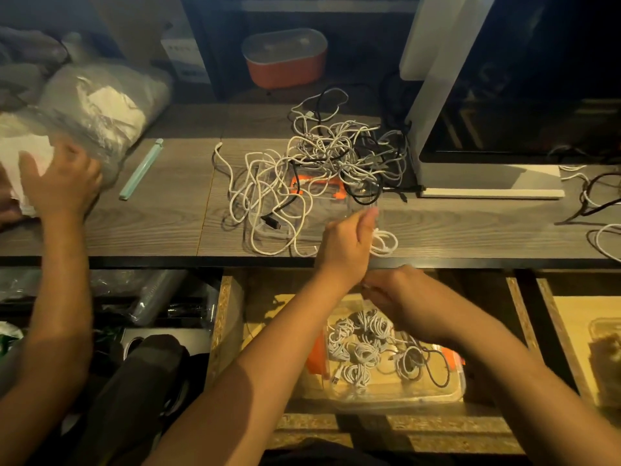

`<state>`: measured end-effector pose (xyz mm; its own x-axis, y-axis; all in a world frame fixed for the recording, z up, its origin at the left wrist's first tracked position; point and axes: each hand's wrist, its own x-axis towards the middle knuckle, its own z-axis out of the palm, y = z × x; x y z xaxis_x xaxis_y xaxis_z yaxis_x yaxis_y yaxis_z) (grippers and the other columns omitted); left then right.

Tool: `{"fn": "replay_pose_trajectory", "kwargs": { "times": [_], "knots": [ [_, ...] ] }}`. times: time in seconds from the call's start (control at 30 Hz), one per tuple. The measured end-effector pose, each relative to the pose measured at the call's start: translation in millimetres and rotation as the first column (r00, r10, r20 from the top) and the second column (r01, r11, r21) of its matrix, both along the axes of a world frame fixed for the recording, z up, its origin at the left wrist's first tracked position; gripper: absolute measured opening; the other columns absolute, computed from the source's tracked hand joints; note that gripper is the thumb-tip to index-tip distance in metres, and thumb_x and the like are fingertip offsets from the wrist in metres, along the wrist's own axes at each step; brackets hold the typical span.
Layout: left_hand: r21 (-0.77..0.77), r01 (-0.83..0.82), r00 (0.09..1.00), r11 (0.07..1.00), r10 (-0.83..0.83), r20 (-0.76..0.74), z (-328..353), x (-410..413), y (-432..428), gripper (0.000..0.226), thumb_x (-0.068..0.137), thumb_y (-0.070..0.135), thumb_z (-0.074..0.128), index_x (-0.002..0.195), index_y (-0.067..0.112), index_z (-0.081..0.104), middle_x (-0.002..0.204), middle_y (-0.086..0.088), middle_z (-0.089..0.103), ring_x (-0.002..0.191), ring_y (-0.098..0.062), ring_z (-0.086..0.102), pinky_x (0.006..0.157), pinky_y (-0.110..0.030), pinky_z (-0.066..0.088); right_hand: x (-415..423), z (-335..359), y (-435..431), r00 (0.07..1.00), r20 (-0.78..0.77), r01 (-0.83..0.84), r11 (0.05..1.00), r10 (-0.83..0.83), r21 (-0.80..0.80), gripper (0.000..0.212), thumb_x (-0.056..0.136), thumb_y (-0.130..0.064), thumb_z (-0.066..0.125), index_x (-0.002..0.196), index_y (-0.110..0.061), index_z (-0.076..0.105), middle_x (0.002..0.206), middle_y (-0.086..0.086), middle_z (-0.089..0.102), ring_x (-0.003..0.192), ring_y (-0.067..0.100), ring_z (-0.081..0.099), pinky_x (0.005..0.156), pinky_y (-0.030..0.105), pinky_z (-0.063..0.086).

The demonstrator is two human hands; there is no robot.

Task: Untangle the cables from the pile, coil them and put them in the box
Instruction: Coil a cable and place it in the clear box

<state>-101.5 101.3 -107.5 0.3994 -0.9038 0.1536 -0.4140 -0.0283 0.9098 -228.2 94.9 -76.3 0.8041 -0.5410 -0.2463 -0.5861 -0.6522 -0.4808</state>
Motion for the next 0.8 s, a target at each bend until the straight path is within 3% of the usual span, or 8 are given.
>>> {"fn": "replay_pose_trajectory", "kwargs": {
  "times": [0.13,0.3,0.4,0.47,0.53,0.6,0.7,0.8],
  "knots": [
    [0.054,0.19,0.962,0.98,-0.197,0.189,-10,9,4,0.036,0.096,0.032,0.034,0.061,0.025,0.038,0.051,0.014,0.035,0.052,-0.02,0.04,0.055,-0.034,0.028,-11,24,-25,0.996,0.06,0.07,0.996,-0.066,-0.057,0.021,0.095,-0.029,0.05,0.088,-0.017,0.066,0.071,-0.006,0.062,0.057,0.005,0.055,0.059,0.028,0.05],
    [0.101,0.329,0.933,0.939,-0.34,0.119,-3,3,15,0.034,0.097,0.029,0.034,0.068,0.019,0.048,0.055,0.01,0.042,0.053,-0.015,0.042,0.058,-0.03,0.026,-18,29,-49,0.983,0.175,0.067,0.997,-0.06,-0.037,0.031,0.078,-0.047,0.055,0.076,-0.019,0.068,0.059,-0.012,0.057,0.055,0.005,0.056,0.051,0.017,0.04],
    [0.132,0.404,0.915,0.905,-0.403,-0.033,4,2,17,0.045,0.101,0.028,0.035,0.075,-0.001,0.06,0.055,0.005,0.048,0.054,-0.012,0.045,0.058,-0.032,0.03,-20,31,-52,0.938,0.29,0.111,0.958,-0.189,0.263,0.042,0.069,-0.051,0.059,0.077,-0.01,0.069,0.062,0.0,0.062,0.056,0.006,0.055,0.051,0.015,0.042],
    [0.108,0.443,0.895,0.89,-0.431,-0.117,8,4,18,0.049,0.098,0.035,0.033,0.07,0.007,0.062,0.054,0.004,0.053,0.054,-0.01,0.049,0.058,-0.028,0.035,-22,28,-54,0.871,0.366,0.097,0.845,-0.327,0.526,0.039,0.068,-0.038,0.067,0.078,0.0,0.067,0.064,0.006,0.061,0.052,0.007,0.052,0.049,0.015,0.042],
    [0.089,0.418,0.892,0.904,-0.39,-0.23,11,3,18,0.045,0.097,0.037,0.034,0.058,0.024,0.051,0.046,0.008,0.048,0.046,-0.001,0.043,0.054,-0.021,0.033,-25,17,-55,0.816,0.376,0.08,0.73,-0.44,0.679,0.04,0.066,-0.044,0.075,0.077,-0.006,0.068,0.064,0.008,0.056,0.052,0.013,0.048,0.047,0.019,0.042],
    [0.083,0.309,0.91,0.947,-0.269,-0.317,12,-1,15,0.047,0.097,0.04,0.033,0.055,0.023,0.046,0.044,0.009,0.044,0.044,0.0,0.04,0.052,-0.021,0.032,-24,3,-51,0.72,0.364,0.09,0.6,-0.591,0.795,0.044,0.056,-0.055,0.082,0.073,-0.017,0.069,0.057,0.003,0.051,0.049,0.014,0.045,0.045,0.02,0.04],
    [0.072,0.098,0.904,0.993,-0.059,-0.425,8,-10,8,0.048,0.096,0.046,0.029,0.062,0.022,0.054,0.052,0.009,0.053,0.051,-0.002,0.049,0.058,-0.024,0.038,-15,-14,-30,0.54,0.359,0.07,0.466,-0.761,0.882,0.056,0.056,-0.055,0.081,0.086,-0.014,0.057,0.054,-0.001,0.05,0.044,0.01,0.043,0.041,0.019,0.04],
    [0.202,-0.067,0.696,0.977,0.191,-0.692,1,-19,-1,0.051,0.097,0.051,0.033,0.073,0.017,0.063,0.062,0.006,0.063,0.059,-0.011,0.058,0.062,-0.027,0.045,-6,-25,-3,0.422,0.39,0.109,0.472,-0.819,0.875,0.033,0.075,-0.037,0.066,0.088,-0.014,0.045,0.055,-0.001,0.052,0.043,0.011,0.043,0.04,0.021,0.04]
  ]
}}
